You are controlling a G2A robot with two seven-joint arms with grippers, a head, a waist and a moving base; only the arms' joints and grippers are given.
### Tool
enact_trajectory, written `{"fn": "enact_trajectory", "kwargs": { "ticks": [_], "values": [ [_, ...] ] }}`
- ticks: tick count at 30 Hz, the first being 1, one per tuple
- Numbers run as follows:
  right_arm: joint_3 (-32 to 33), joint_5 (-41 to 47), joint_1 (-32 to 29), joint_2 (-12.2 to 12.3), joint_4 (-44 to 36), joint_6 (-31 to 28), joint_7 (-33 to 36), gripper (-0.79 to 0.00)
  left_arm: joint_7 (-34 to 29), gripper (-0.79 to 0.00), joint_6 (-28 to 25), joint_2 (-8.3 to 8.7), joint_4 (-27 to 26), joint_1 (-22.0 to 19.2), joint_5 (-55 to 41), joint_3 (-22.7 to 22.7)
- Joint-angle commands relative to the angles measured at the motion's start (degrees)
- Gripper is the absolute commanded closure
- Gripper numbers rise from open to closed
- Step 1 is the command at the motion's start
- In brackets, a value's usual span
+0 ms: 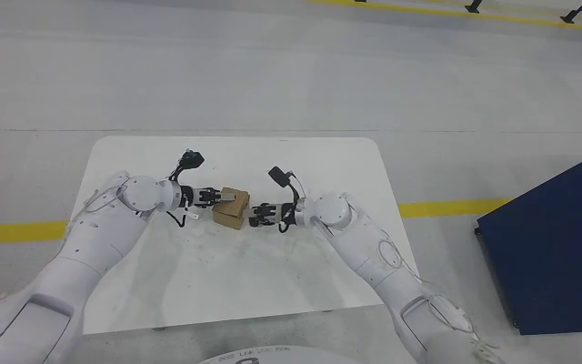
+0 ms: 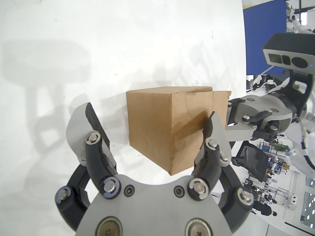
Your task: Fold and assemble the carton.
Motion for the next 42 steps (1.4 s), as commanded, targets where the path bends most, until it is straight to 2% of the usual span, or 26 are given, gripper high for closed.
{"fn": "enact_trajectory", "kwargs": {
  "ticks": [1,18,21,42],
  "values": [
    [-0.41,-0.1,0.35,-0.11,0.18,0.21,0.01,-0.256,-0.02,-0.76,0.01,-0.06,0.14,-0.06,-0.08,0.03],
    [-1.98,0.36,1.91,-0.63,1.93,1.18,-0.33,-0.283,-0.11,-0.785,-0.02,-0.37,0.74,-0.27,0.14,0.28],
    [-2.12,0.55,2.03,-0.7,2.04,0.95,-0.41,-0.311,-0.29,-0.782,-0.1,-0.41,0.84,-0.33,0.14,0.31],
    [-3.61,0.48,3.51,-1.31,3.52,2.91,-1.46,-0.302,-0.74,-0.785,0.06,-0.71,1.41,-0.65,0.43,0.49]
  ]
}}
